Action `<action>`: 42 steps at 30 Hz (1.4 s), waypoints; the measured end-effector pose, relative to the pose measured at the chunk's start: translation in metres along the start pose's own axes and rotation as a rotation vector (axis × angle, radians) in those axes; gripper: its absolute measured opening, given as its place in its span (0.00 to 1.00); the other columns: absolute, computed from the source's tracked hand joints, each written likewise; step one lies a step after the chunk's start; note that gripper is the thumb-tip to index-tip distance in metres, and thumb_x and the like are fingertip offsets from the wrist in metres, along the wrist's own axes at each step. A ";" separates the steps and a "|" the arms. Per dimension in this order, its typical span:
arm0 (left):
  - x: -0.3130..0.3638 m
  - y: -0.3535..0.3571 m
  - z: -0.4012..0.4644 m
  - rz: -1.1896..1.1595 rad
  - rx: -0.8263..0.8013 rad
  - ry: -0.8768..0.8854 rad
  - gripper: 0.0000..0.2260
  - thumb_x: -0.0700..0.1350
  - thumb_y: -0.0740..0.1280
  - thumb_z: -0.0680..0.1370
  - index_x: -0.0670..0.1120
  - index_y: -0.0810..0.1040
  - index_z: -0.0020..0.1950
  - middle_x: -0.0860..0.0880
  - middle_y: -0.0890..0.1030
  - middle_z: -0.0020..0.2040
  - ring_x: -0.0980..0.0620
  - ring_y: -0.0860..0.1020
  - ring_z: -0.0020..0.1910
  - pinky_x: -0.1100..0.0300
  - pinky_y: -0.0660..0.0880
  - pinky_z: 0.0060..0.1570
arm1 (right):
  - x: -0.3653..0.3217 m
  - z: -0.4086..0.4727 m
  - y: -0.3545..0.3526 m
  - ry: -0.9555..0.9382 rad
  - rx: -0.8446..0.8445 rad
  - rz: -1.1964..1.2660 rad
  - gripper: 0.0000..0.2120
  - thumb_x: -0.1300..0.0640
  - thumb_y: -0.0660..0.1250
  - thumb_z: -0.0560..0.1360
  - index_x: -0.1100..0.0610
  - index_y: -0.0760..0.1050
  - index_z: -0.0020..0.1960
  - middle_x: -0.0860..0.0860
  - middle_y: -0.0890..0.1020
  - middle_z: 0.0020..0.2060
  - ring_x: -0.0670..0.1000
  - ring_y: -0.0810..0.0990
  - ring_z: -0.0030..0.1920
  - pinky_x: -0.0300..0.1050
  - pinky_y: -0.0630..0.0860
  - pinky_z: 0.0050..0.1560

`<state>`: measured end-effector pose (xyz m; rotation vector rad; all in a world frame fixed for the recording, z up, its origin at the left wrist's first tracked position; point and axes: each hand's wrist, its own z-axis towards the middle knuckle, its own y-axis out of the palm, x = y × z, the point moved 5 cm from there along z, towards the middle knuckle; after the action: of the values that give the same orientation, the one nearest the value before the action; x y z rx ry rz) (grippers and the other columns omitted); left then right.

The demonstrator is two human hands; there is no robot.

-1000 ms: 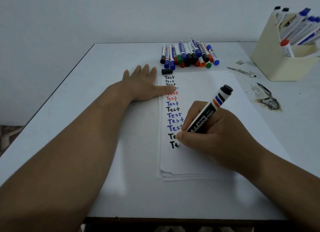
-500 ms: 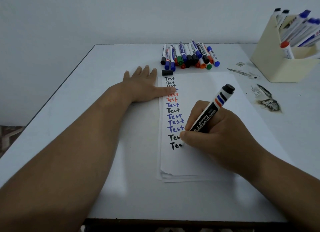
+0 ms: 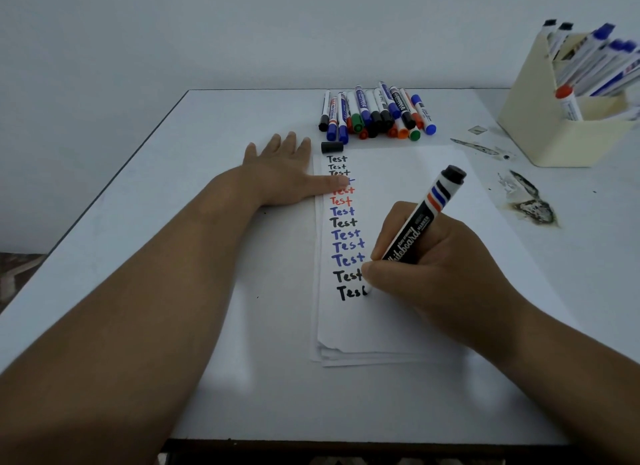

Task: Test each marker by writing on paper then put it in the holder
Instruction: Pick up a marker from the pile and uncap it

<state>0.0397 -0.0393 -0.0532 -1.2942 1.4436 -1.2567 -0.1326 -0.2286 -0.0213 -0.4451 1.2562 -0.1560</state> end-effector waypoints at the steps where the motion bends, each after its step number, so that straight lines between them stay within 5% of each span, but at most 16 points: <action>1: 0.000 0.000 0.000 0.002 0.000 0.001 0.58 0.84 0.44 0.60 0.53 0.42 0.82 0.50 0.41 0.82 0.48 0.40 0.81 0.39 0.41 0.77 | 0.000 0.000 0.000 0.003 -0.003 0.001 0.10 0.67 0.74 0.69 0.63 0.73 0.35 0.56 0.76 0.30 0.57 0.75 0.35 0.48 0.72 0.36; 11: -0.001 0.000 0.000 0.004 -0.001 0.001 0.58 0.84 0.44 0.60 0.52 0.42 0.82 0.50 0.41 0.82 0.48 0.40 0.81 0.39 0.41 0.77 | 0.002 0.002 -0.004 0.032 0.034 0.050 0.10 0.67 0.74 0.70 0.62 0.73 0.36 0.57 0.77 0.31 0.58 0.75 0.35 0.48 0.72 0.36; 16: 0.000 0.000 0.000 0.005 -0.009 0.004 0.58 0.84 0.44 0.59 0.52 0.42 0.82 0.49 0.41 0.82 0.48 0.40 0.81 0.39 0.41 0.76 | 0.011 0.018 -0.006 0.276 0.036 0.398 0.09 0.66 0.73 0.72 0.56 0.77 0.36 0.53 0.80 0.30 0.50 0.78 0.34 0.43 0.75 0.36; 20: 0.001 0.000 0.001 0.012 -0.009 0.006 0.59 0.85 0.43 0.58 0.52 0.42 0.82 0.49 0.40 0.82 0.48 0.40 0.81 0.39 0.41 0.76 | 0.015 0.043 -0.009 0.437 -0.015 0.508 0.06 0.65 0.73 0.73 0.58 0.78 0.45 0.54 0.83 0.32 0.50 0.79 0.34 0.42 0.78 0.35; 25: 0.000 0.003 0.002 0.002 0.003 0.020 0.59 0.85 0.43 0.59 0.52 0.42 0.82 0.49 0.41 0.82 0.48 0.40 0.81 0.38 0.41 0.76 | 0.019 0.094 -0.025 0.377 0.124 0.648 0.10 0.67 0.73 0.73 0.59 0.77 0.52 0.56 0.83 0.38 0.51 0.81 0.36 0.42 0.81 0.40; 33: -0.002 0.005 0.005 -0.049 0.063 0.031 0.60 0.86 0.39 0.58 0.52 0.45 0.82 0.50 0.43 0.82 0.49 0.41 0.81 0.39 0.42 0.76 | 0.068 0.120 -0.036 0.300 0.310 0.895 0.07 0.70 0.68 0.76 0.60 0.77 0.48 0.60 0.83 0.42 0.56 0.84 0.42 0.46 0.82 0.45; 37: -0.002 -0.003 0.004 -0.159 0.168 0.002 0.45 0.79 0.50 0.71 0.54 0.53 0.81 0.51 0.53 0.82 0.50 0.51 0.80 0.42 0.47 0.77 | 0.069 0.121 -0.036 0.314 0.314 0.976 0.06 0.69 0.63 0.79 0.63 0.79 0.48 0.61 0.83 0.43 0.57 0.85 0.42 0.49 0.84 0.47; 42: 0.010 -0.020 0.009 -0.331 0.393 0.085 0.23 0.61 0.64 0.79 0.56 0.72 0.72 0.53 0.75 0.70 0.50 0.73 0.68 0.52 0.70 0.67 | 0.069 0.124 -0.038 0.348 0.319 0.978 0.07 0.68 0.64 0.79 0.63 0.79 0.47 0.58 0.85 0.37 0.58 0.85 0.41 0.51 0.85 0.49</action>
<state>0.0502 -0.0503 -0.0343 -1.2469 0.9915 -1.7317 0.0107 -0.2574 -0.0377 0.5136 1.6269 0.4104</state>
